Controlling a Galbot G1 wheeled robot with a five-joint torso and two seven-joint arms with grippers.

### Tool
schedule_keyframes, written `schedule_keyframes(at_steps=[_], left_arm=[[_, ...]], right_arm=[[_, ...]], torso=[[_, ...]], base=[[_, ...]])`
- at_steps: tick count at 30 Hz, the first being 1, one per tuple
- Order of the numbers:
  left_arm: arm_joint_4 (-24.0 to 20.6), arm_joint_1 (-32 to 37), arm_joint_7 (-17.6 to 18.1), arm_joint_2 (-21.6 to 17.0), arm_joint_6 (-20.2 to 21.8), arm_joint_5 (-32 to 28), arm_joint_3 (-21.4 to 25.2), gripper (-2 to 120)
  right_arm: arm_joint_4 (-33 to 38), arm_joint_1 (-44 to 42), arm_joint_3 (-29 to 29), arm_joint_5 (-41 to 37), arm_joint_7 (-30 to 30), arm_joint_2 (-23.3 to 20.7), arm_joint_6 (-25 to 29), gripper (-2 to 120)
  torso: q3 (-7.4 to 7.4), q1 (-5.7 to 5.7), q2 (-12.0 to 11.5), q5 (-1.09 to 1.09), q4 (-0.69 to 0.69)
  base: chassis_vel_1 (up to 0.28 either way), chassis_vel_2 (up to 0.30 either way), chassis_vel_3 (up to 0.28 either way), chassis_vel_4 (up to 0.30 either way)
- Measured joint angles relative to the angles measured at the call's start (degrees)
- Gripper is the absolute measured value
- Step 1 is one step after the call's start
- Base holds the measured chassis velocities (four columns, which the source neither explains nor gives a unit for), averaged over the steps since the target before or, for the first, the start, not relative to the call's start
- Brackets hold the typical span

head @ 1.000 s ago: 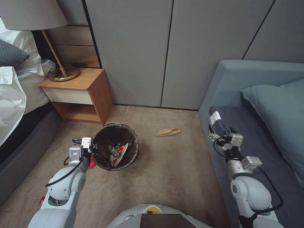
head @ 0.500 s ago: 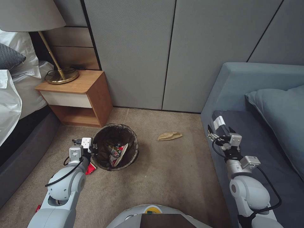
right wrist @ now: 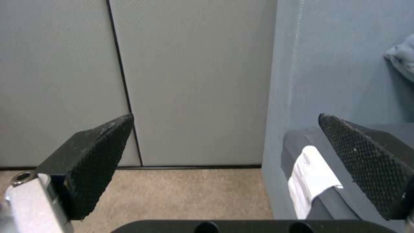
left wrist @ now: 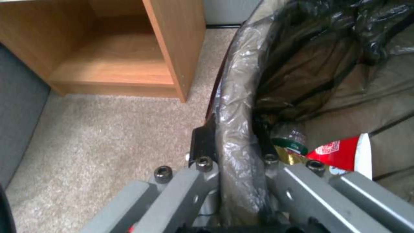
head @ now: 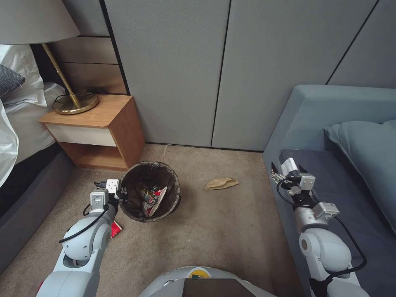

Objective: Pick up the trash bin, then pick up the garbage from the floor and place it into the trash bin.

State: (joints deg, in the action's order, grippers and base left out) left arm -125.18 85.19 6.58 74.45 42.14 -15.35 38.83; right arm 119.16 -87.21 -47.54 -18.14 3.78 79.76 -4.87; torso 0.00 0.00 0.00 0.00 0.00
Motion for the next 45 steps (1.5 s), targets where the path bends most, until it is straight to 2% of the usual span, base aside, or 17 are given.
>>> schedule_keyframes(at_steps=[5, 11, 13, 14, 15, 16, 17, 19, 20, 23, 25, 28, 33, 36, 40, 42, 45], left_arm=[[0.2, 0.0, 0.0, 0.1, 0.0, 0.0, 0.0, 3], [0.4, -0.1, -0.1, 0.1, 0.0, 0.0, 0.0, 3], [0.5, -0.1, -0.1, 0.1, 0.0, 0.0, 0.0, 3], [0.7, -0.2, -0.1, 0.1, 0.0, 0.0, 0.0, 3], [0.8, -0.2, -0.1, 0.2, 0.0, 0.0, 0.0, 3], [0.8, -0.2, -0.1, 0.2, 0.0, 0.0, 0.0, 3], [0.8, -0.3, -0.1, 0.3, 0.0, 0.1, 0.0, 3], [0.8, -0.3, -0.1, 0.4, 0.0, 0.1, -0.1, 3], [0.8, -0.3, -0.1, 0.4, 0.0, 0.1, -0.1, 3], [0.7, 0.1, -0.1, 0.5, 0.0, 0.1, 0.0, 3], [0.6, 0.1, -0.1, 0.5, 0.0, 0.1, 0.0, 3], [0.3, 0.5, -0.1, 0.7, 0.0, 0.2, 0.3, 3], [0.1, 0.7, -0.1, 0.7, 0.0, 0.3, 0.3, 3], [-0.2, 1.1, -0.1, 0.7, 0.0, 0.5, 0.5, 3], [-0.3, 1.2, -0.1, 0.7, 0.0, 0.5, 0.5, 3], [-0.3, 1.2, -0.1, 0.7, 0.0, 0.7, 0.5, 3], [-0.3, 1.2, -0.1, 0.7, 0.0, 0.7, 0.4, 3]], right_arm=[[-0.3, 0.1, 0.0, 0.1, -0.3, 0.0, 0.3, 100], [-0.4, 0.4, -0.1, 4.7, -1.1, 0.0, 1.9, 100], [-0.2, 0.5, 0.8, 7.7, -3.7, -0.5, 2.9, 100], [0.0, 1.0, 2.5, 9.7, -8.7, -1.1, 2.5, 100], [0.4, 1.6, 3.5, 10.5, -11.9, -1.8, 0.7, 100], [0.4, 1.6, 3.5, 10.5, -11.9, -1.8, 0.7, 100], [1.2, 2.2, 4.2, 10.7, -13.3, -2.8, -2.3, 100], [2.5, 3.6, 4.6, 8.6, -12.7, -5.0, -7.6, 100], [2.5, 3.6, 4.6, 8.6, -12.7, -5.0, -7.6, 100], [3.0, 7.2, 6.7, 3.2, -11.3, -9.9, -14.6, 100], [2.9, 7.7, 7.1, 2.7, -11.3, -10.7, -15.2, 100], [0.2, 13.9, 12.3, -2.7, -11.7, -17.9, -20.7, 100], [-2.2, 18.0, 15.7, -5.2, -12.0, -20.9, -24.0, 100], [-7.2, 24.1, 21.8, -6.7, -11.0, -24.9, -25.9, 100], [-9.2, 26.5, 25.0, -7.8, -10.3, -26.4, -26.4, 100], [-11.7, 29.6, 30.0, -9.5, -9.9, -27.7, -27.3, 100], [-13.6, 32.0, 34.2, -10.3, -9.7, -28.1, -28.1, 100]], torso=[[0.00, 0.00, 0.0, 0.00, 0.00], [0.00, 0.00, 0.0, 0.01, 0.00], [0.00, 0.00, 0.0, -0.01, -0.01], [0.00, 0.00, 0.0, 0.00, -0.01], [0.00, 0.00, 0.0, 0.01, 0.01], [0.00, 0.00, 0.0, 0.01, 0.01], [0.00, 0.00, 0.0, 0.00, 0.00], [0.00, 0.00, 0.0, 0.00, -0.01], [0.00, 0.00, 0.0, 0.00, -0.01], [0.00, 0.00, 0.0, 0.01, -0.01], [0.00, 0.00, 0.0, 0.00, 0.00], [0.00, 0.00, 0.0, 0.00, 0.00], [0.00, 0.00, 0.0, 0.01, 0.00], [0.00, 0.00, 0.0, 0.01, 0.00], [0.00, 0.00, 0.0, 0.00, -0.01], [0.01, 0.00, 0.0, 0.00, 0.00], [0.00, 0.00, 0.0, 0.00, 0.00]], base=[[-0.053, 0.067, 0.050, -0.059], [-0.048, 0.044, 0.039, -0.053], [0.000, 0.000, 0.000, 0.000], [0.000, 0.000, 0.000, 0.000], [0.000, 0.000, 0.000, 0.000], [0.000, 0.000, 0.000, 0.000], [0.000, 0.000, 0.000, 0.000], [0.000, 0.000, 0.000, 0.000], [0.000, 0.000, 0.000, 0.000], [0.000, 0.000, 0.000, 0.000], [0.000, 0.000, 0.000, 0.000], [0.000, 0.000, 0.000, 0.000], [0.000, 0.000, 0.000, 0.000], [0.000, 0.000, 0.000, 0.000], [0.000, 0.000, 0.000, 0.000], [0.000, 0.000, 0.000, 0.000], [0.000, 0.000, 0.000, 0.000]])
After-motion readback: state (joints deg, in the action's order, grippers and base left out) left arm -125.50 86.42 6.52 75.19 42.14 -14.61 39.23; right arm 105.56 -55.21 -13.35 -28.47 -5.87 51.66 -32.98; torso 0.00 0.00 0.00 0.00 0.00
